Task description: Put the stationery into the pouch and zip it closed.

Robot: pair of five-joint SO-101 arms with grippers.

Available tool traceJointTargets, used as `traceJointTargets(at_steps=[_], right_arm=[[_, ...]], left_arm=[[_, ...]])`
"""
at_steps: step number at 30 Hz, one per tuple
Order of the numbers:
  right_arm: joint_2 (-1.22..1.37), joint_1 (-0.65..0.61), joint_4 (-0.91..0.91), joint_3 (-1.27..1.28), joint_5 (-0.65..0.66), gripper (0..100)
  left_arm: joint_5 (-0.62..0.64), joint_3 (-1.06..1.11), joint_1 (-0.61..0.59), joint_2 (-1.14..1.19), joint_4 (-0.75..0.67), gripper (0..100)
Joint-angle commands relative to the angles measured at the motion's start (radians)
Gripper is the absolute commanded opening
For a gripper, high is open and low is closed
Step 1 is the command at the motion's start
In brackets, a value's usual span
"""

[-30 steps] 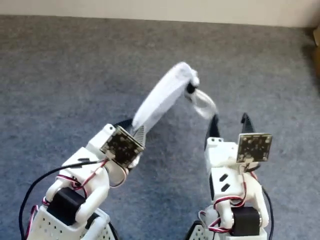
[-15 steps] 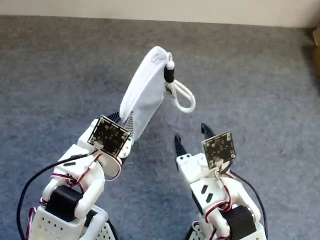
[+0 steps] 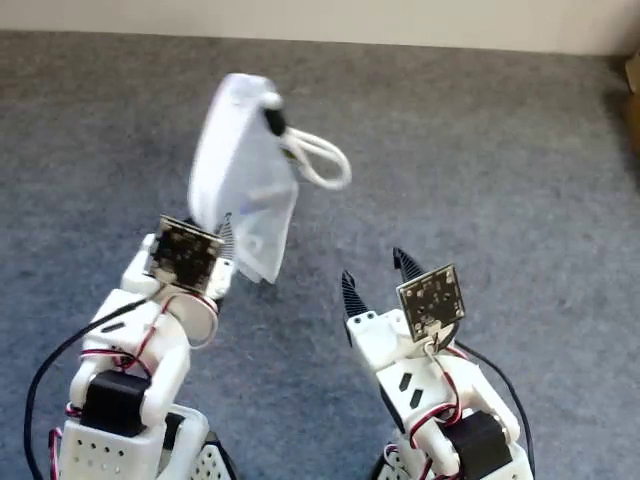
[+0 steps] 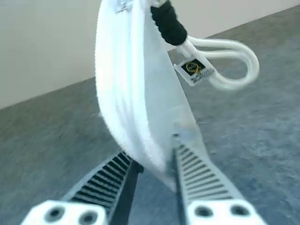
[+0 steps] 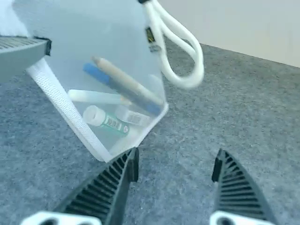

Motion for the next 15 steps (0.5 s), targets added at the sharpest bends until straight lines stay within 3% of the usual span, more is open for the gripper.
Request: traceJointTargets(at_steps=[1, 8, 15], right_arm=[[0.012, -0.01, -0.004, -0.024, -0.002, 23.8], [0.012, -0.01, -0.004, -0.024, -0.002, 23.8], [0.012, -0.01, -0.036, -0.007, -0.008, 23.8]], left_arm=[[0.006, -0.068, -0.09, -0.019, 0.058, 18], [0.003, -0.07, -0.182, -0.021, 0.103, 18], [0.006, -0.081, -0.182, -0.021, 0.106, 18]])
